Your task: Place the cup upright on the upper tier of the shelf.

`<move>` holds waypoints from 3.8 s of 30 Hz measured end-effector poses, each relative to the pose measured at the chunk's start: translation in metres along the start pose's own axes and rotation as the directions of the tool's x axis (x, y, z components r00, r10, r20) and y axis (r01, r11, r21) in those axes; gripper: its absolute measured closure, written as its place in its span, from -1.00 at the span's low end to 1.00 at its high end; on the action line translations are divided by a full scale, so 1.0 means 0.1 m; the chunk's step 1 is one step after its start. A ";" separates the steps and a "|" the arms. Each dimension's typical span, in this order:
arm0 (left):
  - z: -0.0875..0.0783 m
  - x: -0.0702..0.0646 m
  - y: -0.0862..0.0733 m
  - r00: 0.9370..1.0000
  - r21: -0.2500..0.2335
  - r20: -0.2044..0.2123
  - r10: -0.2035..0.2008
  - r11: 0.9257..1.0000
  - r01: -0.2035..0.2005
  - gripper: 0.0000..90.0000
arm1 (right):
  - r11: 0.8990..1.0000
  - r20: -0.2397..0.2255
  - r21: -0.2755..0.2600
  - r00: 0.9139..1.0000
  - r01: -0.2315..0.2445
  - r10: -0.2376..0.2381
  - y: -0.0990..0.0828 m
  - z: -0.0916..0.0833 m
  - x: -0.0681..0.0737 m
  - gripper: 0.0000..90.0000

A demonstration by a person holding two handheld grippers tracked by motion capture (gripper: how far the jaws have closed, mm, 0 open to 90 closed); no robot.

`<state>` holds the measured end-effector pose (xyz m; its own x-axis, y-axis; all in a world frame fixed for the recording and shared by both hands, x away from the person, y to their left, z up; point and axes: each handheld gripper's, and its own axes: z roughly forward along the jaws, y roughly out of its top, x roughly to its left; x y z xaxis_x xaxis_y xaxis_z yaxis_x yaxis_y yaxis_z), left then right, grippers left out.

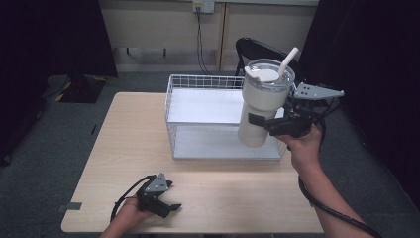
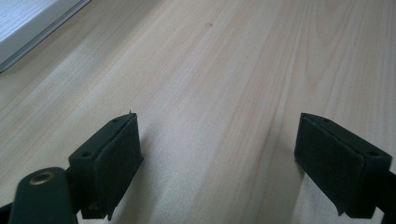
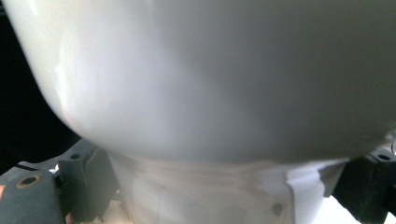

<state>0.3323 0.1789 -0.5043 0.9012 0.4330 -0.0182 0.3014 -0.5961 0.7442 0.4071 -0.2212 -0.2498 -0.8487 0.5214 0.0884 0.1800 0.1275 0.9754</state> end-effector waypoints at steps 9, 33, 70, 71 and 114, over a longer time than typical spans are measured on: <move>0.00 0.00 0.00 1.000 0.000 0.000 0.000 1.000 0.000 -0.69 | 1.000 0.023 -0.013 1.000 -0.007 0.007 0.10 0.03 -0.05 -0.79; 0.00 0.00 0.00 1.000 0.000 0.001 0.000 1.000 0.000 -0.69 | 1.000 0.124 -0.011 0.992 -0.002 0.003 0.28 0.24 -0.22 -0.79; 0.00 0.00 0.00 1.000 0.001 0.002 0.001 1.000 -0.001 -0.69 | 1.000 0.251 -0.026 0.968 -0.006 0.012 0.25 0.59 -0.50 -0.79; 0.00 0.00 0.00 1.000 0.001 0.002 0.001 1.000 -0.001 -0.69 | 1.000 0.253 -0.024 0.967 -0.006 0.012 0.25 0.59 -0.50 -0.79; 0.00 0.00 0.00 1.000 0.002 0.002 0.001 1.000 -0.001 -0.69 | 1.000 0.301 -0.008 0.953 -0.014 0.016 0.14 0.83 -0.62 -0.79</move>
<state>0.3322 0.1790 -0.5040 0.9021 0.4312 -0.0186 0.3012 -0.5981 0.7427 0.5034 -0.1814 -0.2589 -0.6565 0.7533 0.0387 0.1878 0.1135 0.9756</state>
